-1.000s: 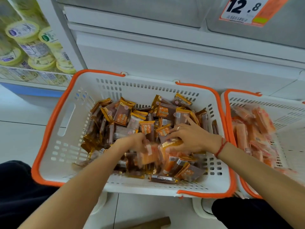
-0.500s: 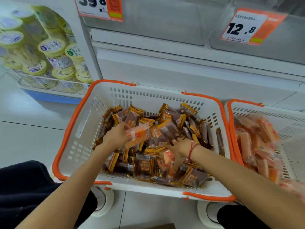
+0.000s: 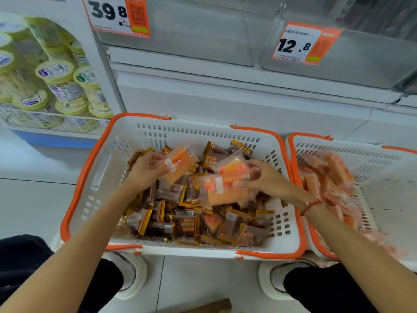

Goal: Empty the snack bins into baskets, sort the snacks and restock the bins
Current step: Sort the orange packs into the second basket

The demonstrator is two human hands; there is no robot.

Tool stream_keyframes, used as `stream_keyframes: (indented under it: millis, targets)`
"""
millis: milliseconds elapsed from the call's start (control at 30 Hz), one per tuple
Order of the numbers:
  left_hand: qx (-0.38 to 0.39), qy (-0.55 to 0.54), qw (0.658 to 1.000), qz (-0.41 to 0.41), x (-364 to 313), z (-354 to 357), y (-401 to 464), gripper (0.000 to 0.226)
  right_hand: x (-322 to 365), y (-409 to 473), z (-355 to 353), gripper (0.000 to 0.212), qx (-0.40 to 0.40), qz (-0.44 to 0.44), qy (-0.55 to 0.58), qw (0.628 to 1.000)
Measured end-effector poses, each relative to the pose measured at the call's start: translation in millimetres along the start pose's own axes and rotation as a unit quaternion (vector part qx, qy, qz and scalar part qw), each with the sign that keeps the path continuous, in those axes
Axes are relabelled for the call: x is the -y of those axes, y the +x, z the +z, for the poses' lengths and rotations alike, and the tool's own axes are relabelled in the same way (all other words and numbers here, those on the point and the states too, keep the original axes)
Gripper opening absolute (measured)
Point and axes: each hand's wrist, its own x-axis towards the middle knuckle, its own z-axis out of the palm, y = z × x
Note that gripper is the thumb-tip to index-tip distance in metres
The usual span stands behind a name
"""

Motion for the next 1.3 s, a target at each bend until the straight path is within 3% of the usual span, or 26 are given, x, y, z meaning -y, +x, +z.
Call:
stream_keyframes:
  millis: [67,200,333,400,500,567,600,667,700,733,767,800,867,933,1000,1100,1167,1233,1300]
  targets:
    - [-0.015,-0.051,0.999,-0.008,-15,6,-6,0.036,28,1,-9,0.022,-0.065,-0.018,0.124,0.99]
    - [0.04,-0.171,0.984,-0.019,-53,42,-23,0.04,23,-6,-12,0.035,-0.058,-0.026,0.403,0.913]
    - [0.13,-0.215,0.968,0.029,-88,74,-37,0.034,34,-13,-21,0.034,-0.042,-0.042,0.545,0.836]
    - [0.163,-0.225,0.959,0.06,-97,82,-40,0.031,30,-17,-29,0.03,-0.067,-0.054,0.555,0.827]
    - [0.229,-0.182,0.949,0.122,-100,95,-35,0.035,24,-33,-56,0.05,-0.161,-0.063,0.524,0.834]
    - [0.247,-0.072,0.954,0.152,-94,113,-22,0.045,24,-53,-77,0.062,-0.266,-0.071,0.487,0.829]
    - [0.244,0.024,0.954,0.172,-89,124,-14,0.051,22,-61,-85,0.051,-0.348,-0.064,0.446,0.822]
    - [0.221,0.251,0.912,0.236,-77,148,2,0.063,14,-79,-95,0.01,-0.515,-0.049,0.303,0.8]
    - [0.209,0.331,0.883,0.257,-72,159,7,0.068,20,-90,-93,0.021,-0.562,-0.046,0.235,0.792]
    - [0.208,0.386,0.86,0.261,-67,168,11,0.071,4,-96,-94,0.024,-0.562,-0.031,0.179,0.807]
    - [0.214,0.421,0.843,0.256,-63,177,14,0.073,-11,-99,-94,0.041,-0.57,-0.007,0.124,0.812]
    - [0.226,0.443,0.832,0.248,-58,183,15,0.074,-33,-98,-94,0.064,-0.567,0.062,0.048,0.82]
    - [0.239,0.451,0.827,0.235,-52,189,15,0.074,-83,-93,-95,0.08,-0.529,0.192,-0.095,0.821]
    - [0.22,0.45,0.83,0.246,-48,187,15,0.072,-114,-84,-90,0.103,-0.437,0.263,-0.116,0.853]
    - [0.181,0.436,0.841,0.264,-47,180,18,0.062,-132,-77,-85,0.118,-0.398,0.286,-0.096,0.866]
    - [0.148,0.389,0.865,0.28,-49,174,24,0.045,-114,-68,-86,0.115,-0.437,0.253,-0.138,0.852]
    - [0.166,0.364,0.876,0.269,-50,177,27,0.052,-87,-55,-79,0.1,-0.46,0.178,-0.206,0.845]
    - [0.167,0.347,0.888,0.251,-52,183,27,0.06,-58,-34,-62,0.076,-0.434,0.064,-0.296,0.848]
    - [0.127,0.341,0.892,0.267,-52,186,30,0.058,-35,-11,-40,0.05,-0.357,-0.042,-0.323,0.875]
